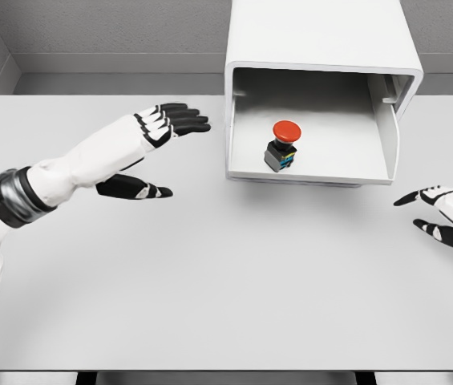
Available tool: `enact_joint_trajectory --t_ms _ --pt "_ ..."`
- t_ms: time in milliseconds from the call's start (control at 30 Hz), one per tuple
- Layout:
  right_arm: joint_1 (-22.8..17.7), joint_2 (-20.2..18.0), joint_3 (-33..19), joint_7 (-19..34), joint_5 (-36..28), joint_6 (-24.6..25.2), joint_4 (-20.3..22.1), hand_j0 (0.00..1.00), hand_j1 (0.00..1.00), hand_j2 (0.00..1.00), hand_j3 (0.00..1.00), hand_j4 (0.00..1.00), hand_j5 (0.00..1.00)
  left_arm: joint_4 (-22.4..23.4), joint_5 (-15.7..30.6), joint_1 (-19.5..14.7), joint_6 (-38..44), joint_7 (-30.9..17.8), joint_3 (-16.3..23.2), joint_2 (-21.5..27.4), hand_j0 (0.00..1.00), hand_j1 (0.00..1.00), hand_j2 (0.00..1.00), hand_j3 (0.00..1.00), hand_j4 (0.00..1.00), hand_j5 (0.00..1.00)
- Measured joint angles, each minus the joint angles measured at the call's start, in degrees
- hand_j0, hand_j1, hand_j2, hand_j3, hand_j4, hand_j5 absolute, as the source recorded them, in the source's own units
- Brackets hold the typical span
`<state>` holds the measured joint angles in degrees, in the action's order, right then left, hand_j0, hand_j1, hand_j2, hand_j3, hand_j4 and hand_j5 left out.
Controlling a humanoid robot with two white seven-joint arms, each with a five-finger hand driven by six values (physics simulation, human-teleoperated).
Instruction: Slide open multi-storey tabletop storage cabinets and put open load switch and slide close multi-storey tabletop storage cabinets
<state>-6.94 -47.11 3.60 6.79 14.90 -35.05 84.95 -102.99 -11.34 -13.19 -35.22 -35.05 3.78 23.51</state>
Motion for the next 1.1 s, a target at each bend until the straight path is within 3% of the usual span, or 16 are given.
enact_joint_trajectory --t_ms 133,267,667,1100 --pt "-0.79 0.68 0.0 0.07 0.0 0.0 2.13 0.6 0.6 0.6 0.6 0.6 0.6 1.78 0.62 5.98 0.03 0.01 -8.15 4.2 1.0 1.0 1.0 1.0 1.0 1.0" --pt "-2.11 0.95 -0.02 0.09 0.03 0.0 4.4 0.6 0.6 0.6 0.6 0.6 0.6 6.67 0.29 7.91 0.06 0.01 -11.14 5.65 1.0 1.0 1.0 1.0 1.0 1.0" --pt "-2.99 3.78 0.45 0.37 0.51 0.0 13.16 0.61 0.61 0.61 0.61 0.61 0.61 10.63 -1.05 8.35 0.06 0.02 -12.19 5.84 1.0 1.0 1.0 1.0 1.0 1.0" --pt "-0.71 6.41 0.53 3.1 1.49 -0.01 14.23 0.63 0.63 0.63 0.63 0.63 0.63 13.65 -1.01 8.44 0.07 0.02 -12.22 5.58 1.0 1.0 1.0 1.0 1.0 1.0"
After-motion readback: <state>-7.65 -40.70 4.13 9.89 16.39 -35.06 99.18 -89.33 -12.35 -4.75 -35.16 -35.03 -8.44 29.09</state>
